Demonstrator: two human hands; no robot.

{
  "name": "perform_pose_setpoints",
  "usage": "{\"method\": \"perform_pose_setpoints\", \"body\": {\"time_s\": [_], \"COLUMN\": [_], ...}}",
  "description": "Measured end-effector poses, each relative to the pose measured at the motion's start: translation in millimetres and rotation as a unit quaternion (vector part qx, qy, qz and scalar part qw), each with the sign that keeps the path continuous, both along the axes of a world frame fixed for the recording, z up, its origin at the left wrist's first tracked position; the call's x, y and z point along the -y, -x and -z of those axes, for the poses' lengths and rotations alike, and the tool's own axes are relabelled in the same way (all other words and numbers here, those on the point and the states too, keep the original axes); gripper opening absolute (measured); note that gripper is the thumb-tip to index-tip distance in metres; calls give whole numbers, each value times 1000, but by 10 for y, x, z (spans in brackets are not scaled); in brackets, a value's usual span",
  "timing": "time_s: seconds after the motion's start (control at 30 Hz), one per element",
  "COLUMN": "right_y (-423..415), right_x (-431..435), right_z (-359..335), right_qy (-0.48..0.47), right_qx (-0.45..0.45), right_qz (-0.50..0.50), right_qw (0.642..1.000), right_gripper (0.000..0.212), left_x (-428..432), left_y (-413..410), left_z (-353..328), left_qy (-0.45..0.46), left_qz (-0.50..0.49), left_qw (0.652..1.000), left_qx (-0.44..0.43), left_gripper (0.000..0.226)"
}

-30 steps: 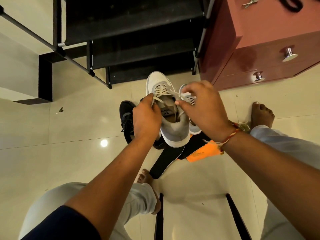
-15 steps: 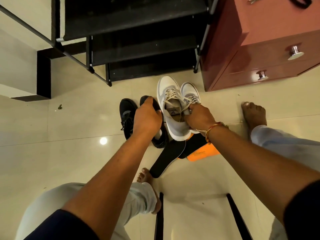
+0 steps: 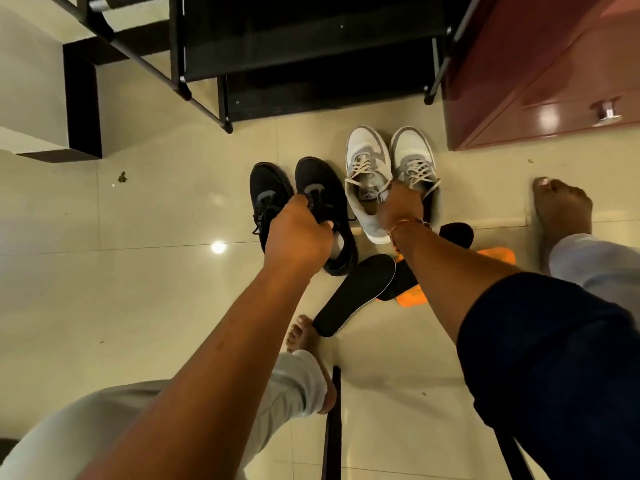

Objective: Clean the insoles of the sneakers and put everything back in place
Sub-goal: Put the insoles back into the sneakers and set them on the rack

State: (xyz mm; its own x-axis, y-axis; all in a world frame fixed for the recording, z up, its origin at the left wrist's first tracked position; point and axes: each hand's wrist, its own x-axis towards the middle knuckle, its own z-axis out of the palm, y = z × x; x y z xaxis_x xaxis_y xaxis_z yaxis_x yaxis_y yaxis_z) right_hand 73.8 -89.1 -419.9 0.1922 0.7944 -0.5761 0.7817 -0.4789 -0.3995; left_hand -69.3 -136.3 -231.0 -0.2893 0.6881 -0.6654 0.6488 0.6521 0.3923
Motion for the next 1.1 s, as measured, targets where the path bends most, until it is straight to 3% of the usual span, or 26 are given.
{"method": "perform_pose_setpoints", "body": {"time_s": [0.27,0.43,0.5,0.57,0.63,0.73,0.87,1.03,1.1], "right_y": [-47,223,386,521,620,745,759,761,770], "right_x": [106,518,659,727,741,680,547,482,467], "right_z": [252,169,238,315,423,525,538,216,90], "right_qy": [0,-117,-39,88,149,184,221,185,175], "right_qx": [-25,27,-5,-35,-67,-80,-99,-44,-69], "right_qz": [31,-28,-47,-54,-55,-13,2,-48,-42], "right_qw": [999,992,998,994,985,980,970,981,981], "right_gripper": [46,33,32,44,52,56,43,37,36], "left_x": [36,59,68,85,109,131,145,113,94], "left_y": [81,120,124,128,134,157,158,174,185], "left_z": [115,122,129,130,136,155,155,157,170], "left_qy": [1,-2,-3,-1,3,2,-11,-13,-17], "left_qz": [-21,-51,-48,-44,-45,-43,-43,-39,-31], "left_qw": [999,998,998,999,999,999,999,999,999], "left_qx": [30,41,39,32,25,17,17,19,18], "left_gripper": [54,54,54,54,55,53,52,48,42]}}
